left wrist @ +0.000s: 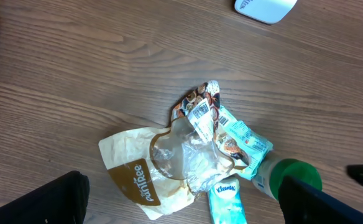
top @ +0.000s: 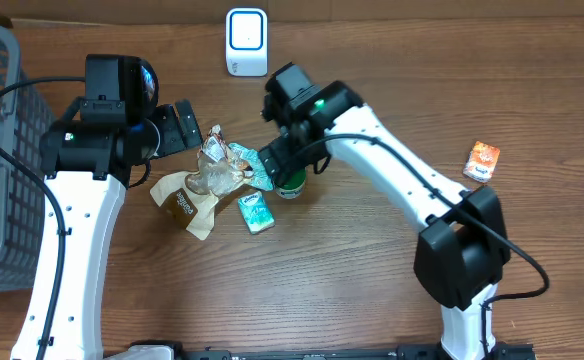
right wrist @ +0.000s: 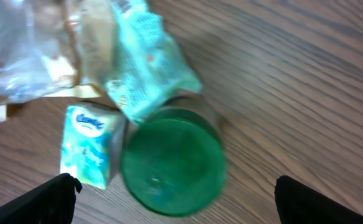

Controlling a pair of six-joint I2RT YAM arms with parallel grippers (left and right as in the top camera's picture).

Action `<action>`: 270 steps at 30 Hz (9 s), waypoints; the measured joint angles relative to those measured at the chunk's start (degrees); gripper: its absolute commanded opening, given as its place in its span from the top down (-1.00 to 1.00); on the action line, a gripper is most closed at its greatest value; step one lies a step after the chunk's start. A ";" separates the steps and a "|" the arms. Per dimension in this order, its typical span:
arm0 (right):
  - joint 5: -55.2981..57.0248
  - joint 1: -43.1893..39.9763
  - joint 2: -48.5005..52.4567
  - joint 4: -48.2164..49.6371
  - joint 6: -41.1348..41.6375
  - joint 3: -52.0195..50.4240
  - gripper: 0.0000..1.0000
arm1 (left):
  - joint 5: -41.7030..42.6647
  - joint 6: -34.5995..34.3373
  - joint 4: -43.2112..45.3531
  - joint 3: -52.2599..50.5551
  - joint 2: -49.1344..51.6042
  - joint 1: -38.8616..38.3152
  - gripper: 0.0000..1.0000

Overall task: Scan the item barcode
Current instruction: 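Move the right gripper to the green-lidded jar and grasp it, then lift the jar and hold it over the scanner, then carry the jar right and set it beside the orange packet, then move the right gripper to the Kleenex packet and grasp it, then lift the Kleenex packet and hold it over the scanner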

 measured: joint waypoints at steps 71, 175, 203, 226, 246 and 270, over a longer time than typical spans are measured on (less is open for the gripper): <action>-62.90 -25.83 -8.33 -8.68 -13.25 12.41 0.20 | -0.02 0.00 0.00 0.00 0.00 0.00 -0.99; 12.48 -39.10 -10.62 12.85 9.25 -19.96 0.24 | -0.02 0.00 0.00 0.00 0.00 0.00 -0.99; 12.00 -39.32 -10.62 9.86 10.12 -20.02 -1.00 | -0.02 0.00 0.00 0.00 0.00 0.00 -0.99; -18.03 -8.07 -8.79 4.81 12.59 -12.02 -0.15 | -0.04 0.00 0.00 0.00 0.00 0.00 -0.99; -18.73 3.02 5.53 11.43 16.74 -14.93 0.20 | -0.02 0.00 0.00 0.00 0.00 0.00 -0.99; -40.44 -7.63 -0.20 2.12 10.49 -15.06 0.92 | -0.02 0.00 0.00 0.00 0.00 0.00 -0.99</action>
